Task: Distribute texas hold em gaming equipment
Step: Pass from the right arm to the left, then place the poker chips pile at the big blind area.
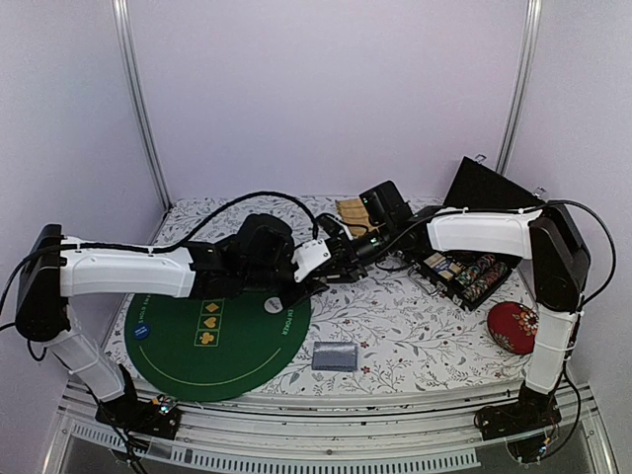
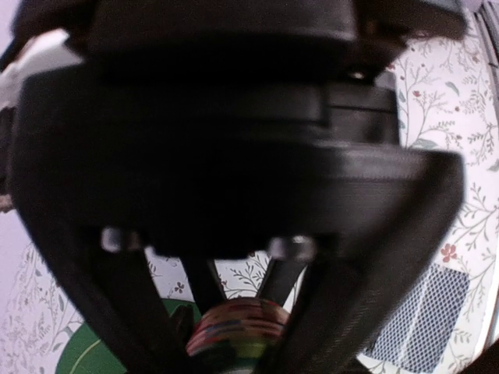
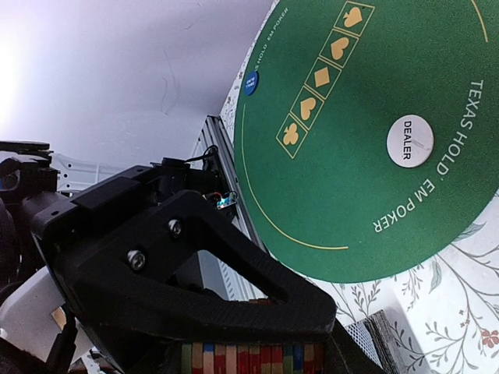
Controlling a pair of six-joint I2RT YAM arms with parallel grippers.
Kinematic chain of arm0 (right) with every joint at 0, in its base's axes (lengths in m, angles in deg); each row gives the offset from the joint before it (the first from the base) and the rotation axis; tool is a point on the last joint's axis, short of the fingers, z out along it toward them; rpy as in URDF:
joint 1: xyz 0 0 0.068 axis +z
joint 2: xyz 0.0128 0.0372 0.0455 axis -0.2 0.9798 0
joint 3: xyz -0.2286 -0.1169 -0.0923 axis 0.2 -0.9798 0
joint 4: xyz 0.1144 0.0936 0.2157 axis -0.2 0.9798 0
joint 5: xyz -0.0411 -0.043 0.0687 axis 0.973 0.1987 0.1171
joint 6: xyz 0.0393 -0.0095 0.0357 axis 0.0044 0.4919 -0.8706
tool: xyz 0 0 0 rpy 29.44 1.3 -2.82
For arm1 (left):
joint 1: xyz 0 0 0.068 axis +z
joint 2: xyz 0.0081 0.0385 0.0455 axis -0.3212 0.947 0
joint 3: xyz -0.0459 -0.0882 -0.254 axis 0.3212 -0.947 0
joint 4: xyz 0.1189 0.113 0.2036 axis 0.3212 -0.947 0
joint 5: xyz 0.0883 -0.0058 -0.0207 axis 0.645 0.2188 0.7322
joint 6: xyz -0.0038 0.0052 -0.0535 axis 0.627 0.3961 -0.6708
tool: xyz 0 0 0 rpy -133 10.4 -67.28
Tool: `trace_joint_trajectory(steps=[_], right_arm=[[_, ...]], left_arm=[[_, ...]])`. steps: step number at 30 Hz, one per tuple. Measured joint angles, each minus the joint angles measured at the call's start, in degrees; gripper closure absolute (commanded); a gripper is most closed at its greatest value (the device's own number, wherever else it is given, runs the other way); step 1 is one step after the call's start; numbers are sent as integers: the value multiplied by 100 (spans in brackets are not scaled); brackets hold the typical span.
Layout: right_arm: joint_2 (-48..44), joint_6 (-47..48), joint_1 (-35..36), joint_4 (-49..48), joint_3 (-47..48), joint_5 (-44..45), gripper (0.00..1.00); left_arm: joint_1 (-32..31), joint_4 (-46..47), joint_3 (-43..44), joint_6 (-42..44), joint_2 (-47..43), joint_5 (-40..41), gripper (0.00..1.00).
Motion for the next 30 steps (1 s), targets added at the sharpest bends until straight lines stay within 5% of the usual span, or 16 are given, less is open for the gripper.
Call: trace_joint_trajectory(steps=[3, 8, 12, 16, 24, 30], right_arm=[[4, -24, -2, 2, 0, 2, 98], [4, -22, -2, 9, 0, 7, 96], [4, -4, 0, 74, 0, 33, 62], [4, -31, 0, 103, 2, 42, 46], [114, 181, -11, 15, 2, 22, 28], [122, 186, -120, -74, -26, 55, 25]], left_arm=[[7, -9, 24, -35, 22, -42, 100], [9, -28, 26, -35, 22, -96, 100], [13, -72, 28, -76, 20, -118, 100], [52, -157, 59, -131, 22, -188, 100], [245, -656, 61, -433, 24, -363, 100], [341, -761, 61, -621, 63, -420, 100]])
